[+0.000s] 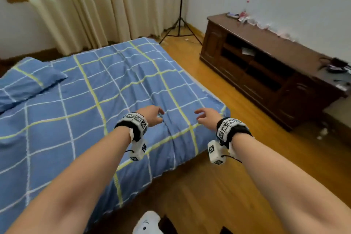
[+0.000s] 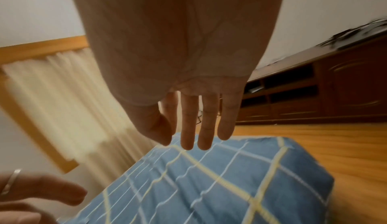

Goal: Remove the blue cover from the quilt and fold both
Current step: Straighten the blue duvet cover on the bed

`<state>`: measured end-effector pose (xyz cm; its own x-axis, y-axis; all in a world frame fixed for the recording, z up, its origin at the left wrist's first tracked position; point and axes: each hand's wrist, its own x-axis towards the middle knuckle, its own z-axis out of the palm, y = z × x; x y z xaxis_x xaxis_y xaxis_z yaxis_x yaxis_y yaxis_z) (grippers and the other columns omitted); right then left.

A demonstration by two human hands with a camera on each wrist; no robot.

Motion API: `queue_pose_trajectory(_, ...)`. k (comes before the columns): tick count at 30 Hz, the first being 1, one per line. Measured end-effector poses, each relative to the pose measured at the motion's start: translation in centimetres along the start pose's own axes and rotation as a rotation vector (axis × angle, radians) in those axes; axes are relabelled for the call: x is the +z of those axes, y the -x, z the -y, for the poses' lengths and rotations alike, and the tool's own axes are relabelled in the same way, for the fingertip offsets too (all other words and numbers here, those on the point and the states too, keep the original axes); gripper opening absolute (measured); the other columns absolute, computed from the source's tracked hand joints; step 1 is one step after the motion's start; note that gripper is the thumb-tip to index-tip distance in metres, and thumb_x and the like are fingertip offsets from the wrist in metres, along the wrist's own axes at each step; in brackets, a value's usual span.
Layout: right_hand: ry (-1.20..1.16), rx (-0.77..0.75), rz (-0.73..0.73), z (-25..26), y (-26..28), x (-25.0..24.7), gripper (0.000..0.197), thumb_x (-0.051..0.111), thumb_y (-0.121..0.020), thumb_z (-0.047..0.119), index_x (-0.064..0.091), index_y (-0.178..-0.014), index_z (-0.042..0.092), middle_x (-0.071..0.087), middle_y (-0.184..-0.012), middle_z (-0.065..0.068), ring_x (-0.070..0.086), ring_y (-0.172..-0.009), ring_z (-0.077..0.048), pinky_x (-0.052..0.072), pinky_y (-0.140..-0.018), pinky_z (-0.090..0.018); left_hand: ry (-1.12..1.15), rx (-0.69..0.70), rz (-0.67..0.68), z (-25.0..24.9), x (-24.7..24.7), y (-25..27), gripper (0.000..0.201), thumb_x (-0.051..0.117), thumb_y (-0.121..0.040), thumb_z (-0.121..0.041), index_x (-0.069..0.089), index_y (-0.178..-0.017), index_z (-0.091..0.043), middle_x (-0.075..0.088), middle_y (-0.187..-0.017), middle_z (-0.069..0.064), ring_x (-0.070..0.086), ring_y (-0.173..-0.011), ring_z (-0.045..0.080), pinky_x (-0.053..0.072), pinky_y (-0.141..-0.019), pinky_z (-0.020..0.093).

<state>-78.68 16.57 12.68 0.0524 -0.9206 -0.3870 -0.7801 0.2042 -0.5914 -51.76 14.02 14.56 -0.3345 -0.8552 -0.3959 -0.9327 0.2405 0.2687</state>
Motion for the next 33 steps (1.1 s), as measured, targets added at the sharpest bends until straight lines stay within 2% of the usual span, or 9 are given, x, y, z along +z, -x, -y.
queue_pose_trajectory(2, -0.003, 0.036, -0.027, -5.4, -0.7, -4.9, 0.039, 0.058, -0.091, 0.014, 0.056, -0.130, 0.020, 0.068, -0.114, -0.003, 0.066, -0.096, -0.025, 0.052, -0.079, -0.033, -0.016, 0.068, 0.030, -6.3, 0.1, -5.1, 0.042, 0.054, -0.094, -0.036, 0.053, -0.135, -0.026, 0.056, -0.136, 0.001, 0.057, -0.119, 0.023, 0.048, -0.097, 0.037)
queue_pose_trajectory(6, -0.006, 0.150, -0.075, -16.3, -3.5, -12.7, 0.040, 0.059, -0.092, 0.019, 0.055, -0.131, 0.023, 0.066, -0.119, -0.002, 0.063, -0.104, -0.021, 0.051, -0.086, -0.033, -0.050, 0.175, 0.132, -16.7, 1.3, -16.6, 0.043, 0.053, -0.095, -0.035, 0.052, -0.137, -0.024, 0.054, -0.139, 0.000, 0.056, -0.120, 0.022, 0.047, -0.099, 0.038)
queue_pose_trajectory(11, 0.024, 0.276, -0.083, -27.5, -10.7, -23.8, 0.043, 0.063, -0.090, 0.021, 0.056, -0.131, 0.028, 0.064, -0.120, 0.002, 0.061, -0.105, -0.016, 0.050, -0.083, -0.029, -0.053, 0.248, 0.237, -28.0, 1.8, -33.2, 0.042, 0.054, -0.097, -0.031, 0.053, -0.136, -0.018, 0.057, -0.135, 0.003, 0.056, -0.120, 0.022, 0.045, -0.100, 0.034)
queue_pose_trajectory(16, 0.104, 0.351, -0.030, -35.2, -21.3, -37.2, 0.039, 0.062, -0.090, 0.024, 0.058, -0.128, 0.028, 0.064, -0.125, 0.000, 0.062, -0.105, -0.016, 0.053, -0.087, -0.032, 0.032, 0.229, 0.242, -37.6, -2.1, -49.0, 0.040, 0.055, -0.096, -0.034, 0.054, -0.132, -0.018, 0.061, -0.129, 0.003, 0.059, -0.112, 0.022, 0.049, -0.096, 0.036)
queue_pose_trajectory(19, 0.105, 0.338, -0.009, -37.6, -28.2, -43.1, 0.039, 0.061, -0.090, 0.025, 0.058, -0.129, 0.028, 0.062, -0.127, 0.000, 0.061, -0.108, -0.016, 0.053, -0.088, -0.032, 0.097, 0.165, 0.195, -40.9, -5.5, -56.0, 0.040, 0.054, -0.096, -0.036, 0.053, -0.132, -0.019, 0.063, -0.125, 0.001, 0.062, -0.107, 0.020, 0.050, -0.093, 0.037)
queue_pose_trajectory(23, 0.207, 0.262, 0.214, -37.0, -38.9, -45.6, 0.045, 0.064, -0.089, 0.024, 0.055, -0.133, 0.027, 0.060, -0.129, 0.000, 0.061, -0.105, -0.017, 0.052, -0.080, -0.029, 0.107, -0.032, 0.130, -39.3, -8.4, -61.1, 0.043, 0.053, -0.093, -0.040, 0.053, -0.133, -0.023, 0.063, -0.126, -0.003, 0.061, -0.108, 0.019, 0.050, -0.092, 0.035)
queue_pose_trajectory(26, 0.346, 0.111, 0.400, -34.7, -48.0, -44.5, 0.052, 0.067, -0.088, 0.023, 0.050, -0.138, 0.025, 0.057, -0.137, -0.004, 0.060, -0.114, -0.022, 0.051, -0.092, -0.033, 0.072, -0.255, 0.066, -35.3, -8.6, -61.6, 0.046, 0.052, -0.091, -0.042, 0.052, -0.135, -0.027, 0.060, -0.131, -0.001, 0.059, -0.116, 0.023, 0.050, -0.093, 0.037)
queue_pose_trajectory(30, 0.598, -0.251, 0.555, -28.5, -56.6, -40.5, 0.062, 0.070, -0.086, 0.026, 0.044, -0.141, 0.028, 0.055, -0.137, -0.006, 0.057, -0.118, -0.025, 0.049, -0.097, -0.036, 0.185, -0.664, -0.021, -32.0, -6.0, -57.2, 0.050, 0.055, -0.088, -0.047, 0.051, -0.135, -0.031, 0.051, -0.138, 0.000, 0.053, -0.123, 0.025, 0.045, -0.096, 0.040)
queue_pose_trajectory(33, 0.787, -0.586, 0.632, -23.7, -58.0, -36.7, 0.062, 0.069, -0.087, 0.030, 0.043, -0.144, 0.028, 0.054, -0.139, -0.004, 0.054, -0.124, -0.027, 0.045, -0.099, -0.034, 0.384, -0.948, -0.054, -32.6, -1.8, -52.5, 0.054, 0.060, -0.084, -0.050, 0.053, -0.133, -0.030, 0.055, -0.134, -0.002, 0.053, -0.123, 0.023, 0.046, -0.098, 0.039)
